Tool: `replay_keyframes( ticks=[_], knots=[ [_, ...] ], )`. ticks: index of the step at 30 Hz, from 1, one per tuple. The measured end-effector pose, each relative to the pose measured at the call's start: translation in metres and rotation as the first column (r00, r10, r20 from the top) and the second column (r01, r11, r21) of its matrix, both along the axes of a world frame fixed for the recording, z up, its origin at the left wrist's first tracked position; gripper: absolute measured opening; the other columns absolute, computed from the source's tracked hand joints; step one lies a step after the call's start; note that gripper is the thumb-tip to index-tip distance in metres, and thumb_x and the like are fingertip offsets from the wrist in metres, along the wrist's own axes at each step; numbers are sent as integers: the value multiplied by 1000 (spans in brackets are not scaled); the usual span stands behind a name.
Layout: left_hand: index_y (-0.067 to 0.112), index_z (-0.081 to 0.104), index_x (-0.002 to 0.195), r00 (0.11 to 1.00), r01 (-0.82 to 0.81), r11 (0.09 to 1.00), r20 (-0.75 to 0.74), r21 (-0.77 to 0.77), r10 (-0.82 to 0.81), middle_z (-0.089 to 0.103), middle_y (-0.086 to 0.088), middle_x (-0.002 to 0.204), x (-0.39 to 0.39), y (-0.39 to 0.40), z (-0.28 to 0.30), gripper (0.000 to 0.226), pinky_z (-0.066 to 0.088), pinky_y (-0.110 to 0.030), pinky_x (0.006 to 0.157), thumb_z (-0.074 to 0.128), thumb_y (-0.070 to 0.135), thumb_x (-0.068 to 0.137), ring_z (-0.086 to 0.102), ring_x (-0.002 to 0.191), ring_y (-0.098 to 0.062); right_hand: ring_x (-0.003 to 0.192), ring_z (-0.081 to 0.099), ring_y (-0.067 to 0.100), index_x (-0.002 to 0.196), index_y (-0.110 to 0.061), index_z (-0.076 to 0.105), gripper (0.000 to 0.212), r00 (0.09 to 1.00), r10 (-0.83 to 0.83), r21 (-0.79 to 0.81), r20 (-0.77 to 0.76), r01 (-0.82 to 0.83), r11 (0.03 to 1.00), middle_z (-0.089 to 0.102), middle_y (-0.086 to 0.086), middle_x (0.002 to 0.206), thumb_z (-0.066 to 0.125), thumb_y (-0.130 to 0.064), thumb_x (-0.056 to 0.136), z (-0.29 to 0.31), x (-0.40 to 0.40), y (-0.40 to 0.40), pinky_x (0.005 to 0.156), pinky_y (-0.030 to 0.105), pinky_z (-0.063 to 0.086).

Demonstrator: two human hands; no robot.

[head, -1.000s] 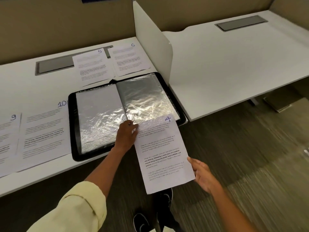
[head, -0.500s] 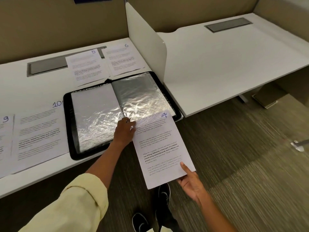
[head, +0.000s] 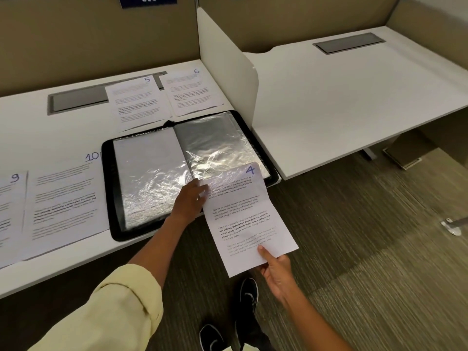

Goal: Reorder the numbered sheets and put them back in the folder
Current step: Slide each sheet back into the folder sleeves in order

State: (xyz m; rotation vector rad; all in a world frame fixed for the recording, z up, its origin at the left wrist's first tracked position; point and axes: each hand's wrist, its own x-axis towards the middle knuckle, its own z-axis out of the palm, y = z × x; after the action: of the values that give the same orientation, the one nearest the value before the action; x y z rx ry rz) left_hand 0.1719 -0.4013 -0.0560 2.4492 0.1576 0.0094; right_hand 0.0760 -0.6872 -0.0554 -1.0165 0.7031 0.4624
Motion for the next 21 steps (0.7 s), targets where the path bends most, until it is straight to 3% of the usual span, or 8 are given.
replay_keyframes(
  ticks=[3, 6, 9, 13, 17, 21],
  knots=[
    [16, 67, 117, 999, 31, 999, 22, 34, -32, 56, -7, 119, 1, -1, 4, 23, 49, -36, 82, 54, 22, 99, 57, 105, -28, 111, 67, 30, 122, -7, 61, 39, 1000, 16, -28, 26, -15, 999, 73, 12, 114, 70, 4, 85, 1, -2, -3, 81, 43, 60],
    [16, 63, 128, 998, 56, 992, -2, 116, -56, 47, -13, 140, 0, -6, 7, 31, 47, -42, 89, 56, 18, 98, 50, 118, -36, 110, 68, 27, 123, -8, 62, 38, 998, 40, -50, 55, -37, 998, 73, 12, 116, 70, 2, 87, 0, -6, -6, 77, 37, 60],
    [34, 44, 145, 992, 74, 971, -116, 228, -48, 18, -4, 163, 3, -12, 9, 47, 42, -48, 101, 49, 42, 100, 34, 135, -37, 109, 69, 27, 123, -9, 62, 39, 996, 65, -55, 66, -61, 997, 73, 12, 117, 71, 1, 86, 0, -8, -5, 83, 40, 58],
    [42, 28, 151, 975, 123, 928, -217, 352, -48, -2, -5, 165, 14, -25, 11, 63, 41, -51, 104, 44, 63, 94, 29, 137, -39, 109, 70, 26, 124, -9, 61, 43, 993, 81, -24, 82, -79, 997, 72, 12, 118, 71, 0, 84, 1, -8, -4, 83, 40, 60],
    [36, 35, 149, 990, 38, 921, -140, 387, 17, 4, -11, 164, 23, -38, 15, 62, 35, -57, 107, 56, 51, 93, 24, 142, -39, 107, 71, 25, 127, -11, 59, 44, 992, 101, 0, 73, -102, 995, 73, 11, 117, 71, -2, 86, 3, -5, -4, 75, 35, 60],
    [26, 55, 137, 999, 48, 914, -17, 404, -45, 28, -15, 158, 33, -48, 16, 48, 38, -56, 102, 65, 32, 90, 33, 138, -40, 108, 70, 27, 127, -13, 58, 36, 984, 174, -70, 46, -171, 983, 74, 9, 114, 66, -7, 93, 0, -4, -5, 81, 45, 60]
  ],
)
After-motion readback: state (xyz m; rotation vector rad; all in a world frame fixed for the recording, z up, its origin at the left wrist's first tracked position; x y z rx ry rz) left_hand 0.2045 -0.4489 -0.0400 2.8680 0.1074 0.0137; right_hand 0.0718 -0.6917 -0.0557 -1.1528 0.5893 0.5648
